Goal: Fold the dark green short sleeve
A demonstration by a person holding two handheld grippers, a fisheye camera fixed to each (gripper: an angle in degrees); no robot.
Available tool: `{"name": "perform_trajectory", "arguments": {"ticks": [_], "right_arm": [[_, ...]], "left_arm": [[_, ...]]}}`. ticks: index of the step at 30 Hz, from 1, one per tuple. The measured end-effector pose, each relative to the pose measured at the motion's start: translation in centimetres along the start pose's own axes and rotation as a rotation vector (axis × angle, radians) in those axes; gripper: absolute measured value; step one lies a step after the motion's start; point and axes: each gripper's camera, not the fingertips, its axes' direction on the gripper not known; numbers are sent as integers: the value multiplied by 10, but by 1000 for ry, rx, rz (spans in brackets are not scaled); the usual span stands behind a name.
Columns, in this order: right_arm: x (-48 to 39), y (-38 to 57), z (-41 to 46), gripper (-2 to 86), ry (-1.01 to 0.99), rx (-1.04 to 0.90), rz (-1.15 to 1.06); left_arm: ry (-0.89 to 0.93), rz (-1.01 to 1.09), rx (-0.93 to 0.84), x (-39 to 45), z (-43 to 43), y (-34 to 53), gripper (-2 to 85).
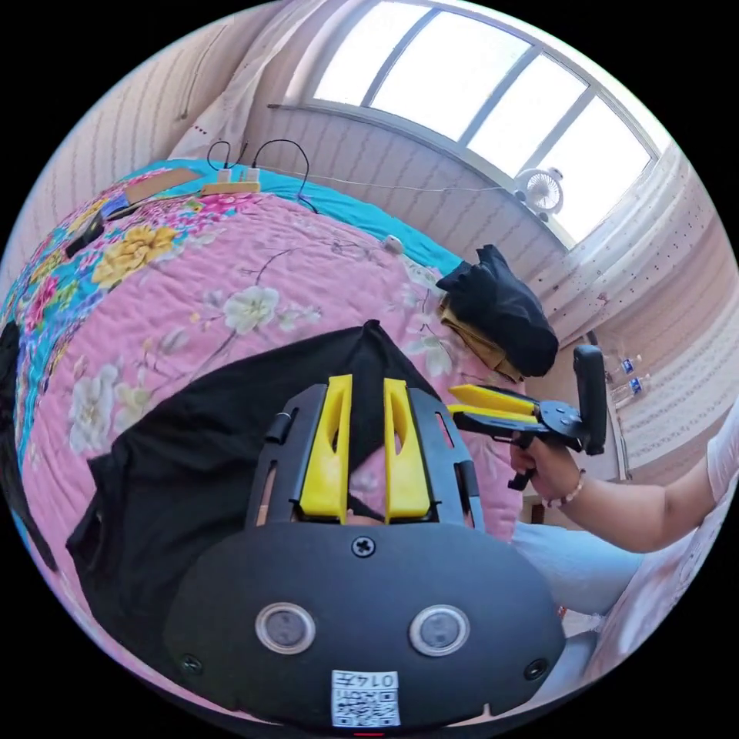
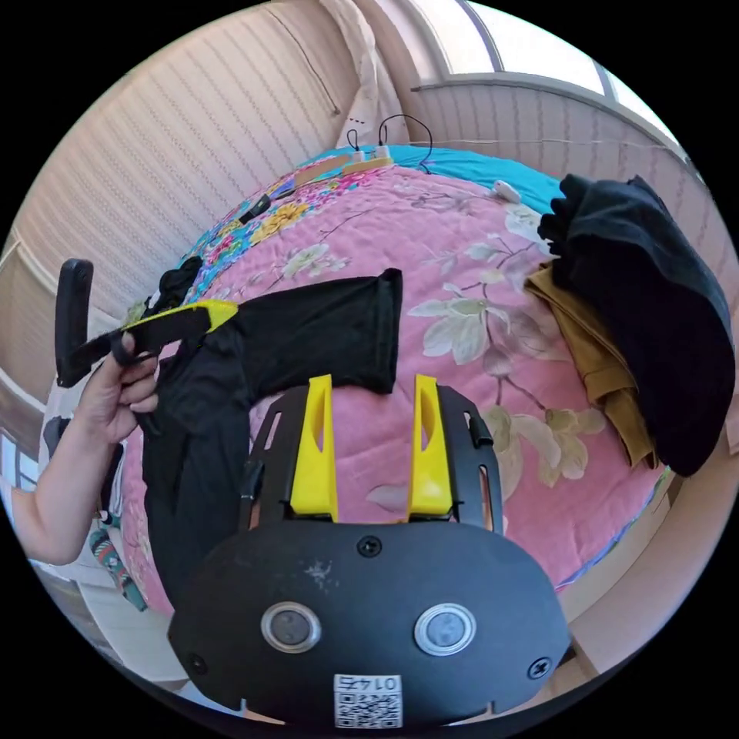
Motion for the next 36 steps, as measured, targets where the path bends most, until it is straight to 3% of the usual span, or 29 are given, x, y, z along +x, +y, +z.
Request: {"name": "perform_trajectory", "arguments": {"ticks": [5, 10, 15, 19, 23, 29, 36], "right_arm": [[41, 3, 12, 72, -49, -56, 117], [72, 3, 11, 15, -166, -94, 142], [79, 4, 2, 1, -211, -59, 72], [73, -3, -18, -1, -344, -7, -21], [29, -2, -31, -2, -499, -55, -250], [-56, 30, -19, -3, -594, -251, -554], [-105, 61, 13, -1, -503, -418, -693]], "left_arm": [[-50, 100, -119, 20, 78, -86, 78], [-121, 190, -291, 26, 136, -104, 60], [-74, 113, -158, 3, 93, -96, -5], [-20, 0, 59, -30, 0, -43, -9], [-33, -205, 183, -59, -85, 59, -10], [-93, -438, 200, -75, -138, 182, -10], [-130, -597, 147, -97, -126, 255, -5]]}}
